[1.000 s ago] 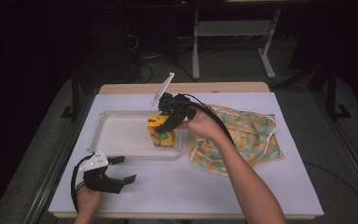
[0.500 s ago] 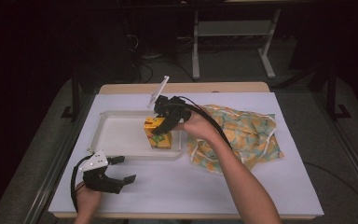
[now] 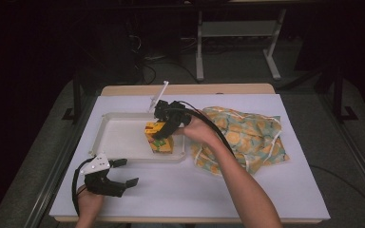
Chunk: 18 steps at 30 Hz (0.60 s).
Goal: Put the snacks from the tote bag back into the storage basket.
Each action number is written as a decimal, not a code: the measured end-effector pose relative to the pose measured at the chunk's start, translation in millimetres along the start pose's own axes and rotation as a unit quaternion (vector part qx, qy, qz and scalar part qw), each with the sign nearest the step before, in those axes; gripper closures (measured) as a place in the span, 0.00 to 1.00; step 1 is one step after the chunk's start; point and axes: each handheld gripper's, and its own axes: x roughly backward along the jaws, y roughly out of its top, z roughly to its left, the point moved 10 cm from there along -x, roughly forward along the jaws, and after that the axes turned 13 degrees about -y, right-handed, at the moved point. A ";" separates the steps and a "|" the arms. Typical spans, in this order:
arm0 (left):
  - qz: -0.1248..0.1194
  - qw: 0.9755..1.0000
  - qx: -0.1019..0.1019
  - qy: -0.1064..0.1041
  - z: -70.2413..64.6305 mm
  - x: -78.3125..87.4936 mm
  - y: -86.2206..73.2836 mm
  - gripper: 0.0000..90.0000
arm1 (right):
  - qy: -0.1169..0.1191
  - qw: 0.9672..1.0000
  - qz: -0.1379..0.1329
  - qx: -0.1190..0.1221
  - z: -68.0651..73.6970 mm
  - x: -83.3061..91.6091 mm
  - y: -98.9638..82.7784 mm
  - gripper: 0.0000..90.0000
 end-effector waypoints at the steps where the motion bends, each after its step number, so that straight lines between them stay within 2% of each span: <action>1: 0.000 1.000 0.001 0.000 -0.1 -0.1 0.0 0.15 | 0.002 1.000 0.001 0.000 0.2 -0.9 -0.1 0.54; 11: 0.000 1.000 0.000 0.000 -0.3 -0.4 0.2 0.15 | 0.001 1.000 0.006 0.006 2.0 -8.8 -1.1 0.54; 18: 0.000 1.000 -0.004 0.000 0.4 0.0 0.4 0.15 | 0.001 1.000 0.020 0.012 5.2 -17.2 -3.5 0.54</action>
